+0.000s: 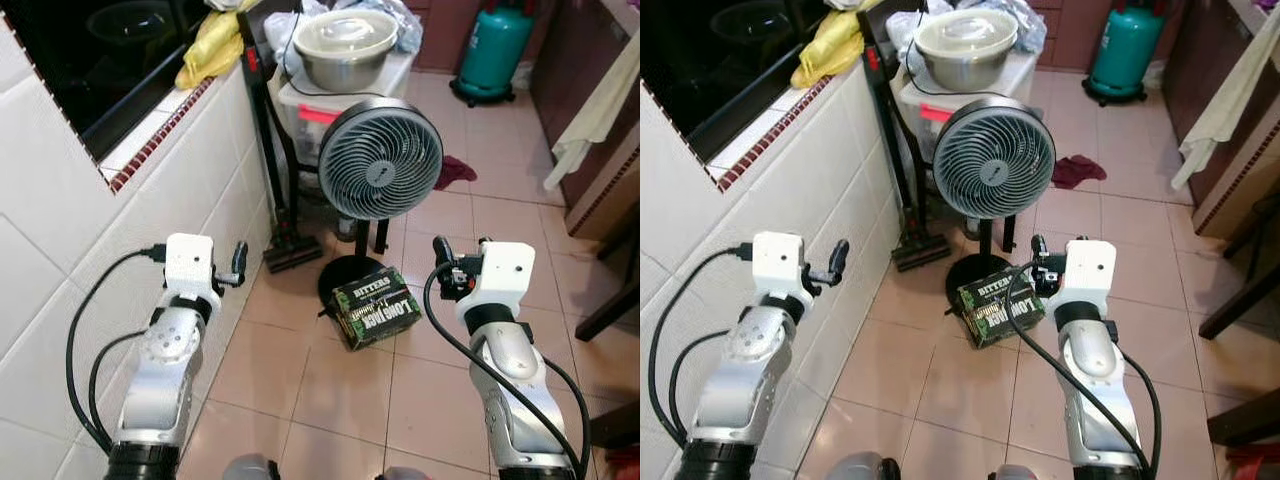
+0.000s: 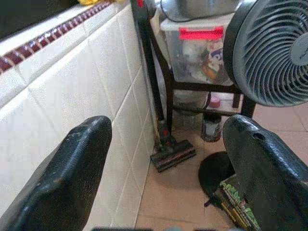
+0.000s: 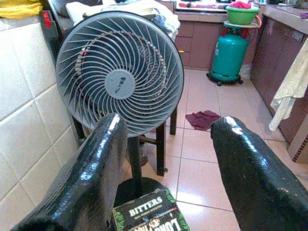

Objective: Setting the table

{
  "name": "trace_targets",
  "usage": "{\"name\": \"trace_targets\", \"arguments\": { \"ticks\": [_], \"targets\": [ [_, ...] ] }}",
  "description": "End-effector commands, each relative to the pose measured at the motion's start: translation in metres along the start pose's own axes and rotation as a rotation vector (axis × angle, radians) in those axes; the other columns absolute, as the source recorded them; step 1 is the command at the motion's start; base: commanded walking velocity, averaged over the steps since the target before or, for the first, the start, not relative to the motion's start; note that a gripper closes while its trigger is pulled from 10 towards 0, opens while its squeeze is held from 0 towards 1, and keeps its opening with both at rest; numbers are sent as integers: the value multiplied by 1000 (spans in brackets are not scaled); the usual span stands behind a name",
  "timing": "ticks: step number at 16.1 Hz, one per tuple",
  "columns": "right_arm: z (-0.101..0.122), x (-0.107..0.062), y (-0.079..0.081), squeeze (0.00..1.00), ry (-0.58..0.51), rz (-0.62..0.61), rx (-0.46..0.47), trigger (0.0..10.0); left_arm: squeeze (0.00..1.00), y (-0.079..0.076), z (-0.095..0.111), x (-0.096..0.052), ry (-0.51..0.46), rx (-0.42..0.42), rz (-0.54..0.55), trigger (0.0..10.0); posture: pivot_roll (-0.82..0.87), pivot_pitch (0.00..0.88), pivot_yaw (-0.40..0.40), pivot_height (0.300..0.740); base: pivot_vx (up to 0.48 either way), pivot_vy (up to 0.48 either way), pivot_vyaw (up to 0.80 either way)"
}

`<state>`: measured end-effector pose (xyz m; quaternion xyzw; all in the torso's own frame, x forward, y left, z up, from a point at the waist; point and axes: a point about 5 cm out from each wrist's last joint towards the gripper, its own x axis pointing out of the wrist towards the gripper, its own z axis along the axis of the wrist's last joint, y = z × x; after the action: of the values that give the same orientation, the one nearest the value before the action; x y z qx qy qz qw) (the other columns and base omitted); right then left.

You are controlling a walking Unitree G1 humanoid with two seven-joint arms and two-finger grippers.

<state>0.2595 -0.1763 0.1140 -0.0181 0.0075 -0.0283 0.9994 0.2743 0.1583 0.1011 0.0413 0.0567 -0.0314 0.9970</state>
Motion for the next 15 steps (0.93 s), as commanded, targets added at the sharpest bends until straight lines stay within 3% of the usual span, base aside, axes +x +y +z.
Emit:
{"name": "trace_targets", "arguments": {
  "ticks": [1,15],
  "targets": [
    [1,-1,0,0,-3,16,6,10000,0,3,1,-3,-9,25,19,10000,-8,0,39,740,0,0,0],
    [0,-9,0,0,30,45,6,10000,0,7,5,-7,-9,1,17,10000,-12,55,32,740,-288,0,-694]
  ]
}}
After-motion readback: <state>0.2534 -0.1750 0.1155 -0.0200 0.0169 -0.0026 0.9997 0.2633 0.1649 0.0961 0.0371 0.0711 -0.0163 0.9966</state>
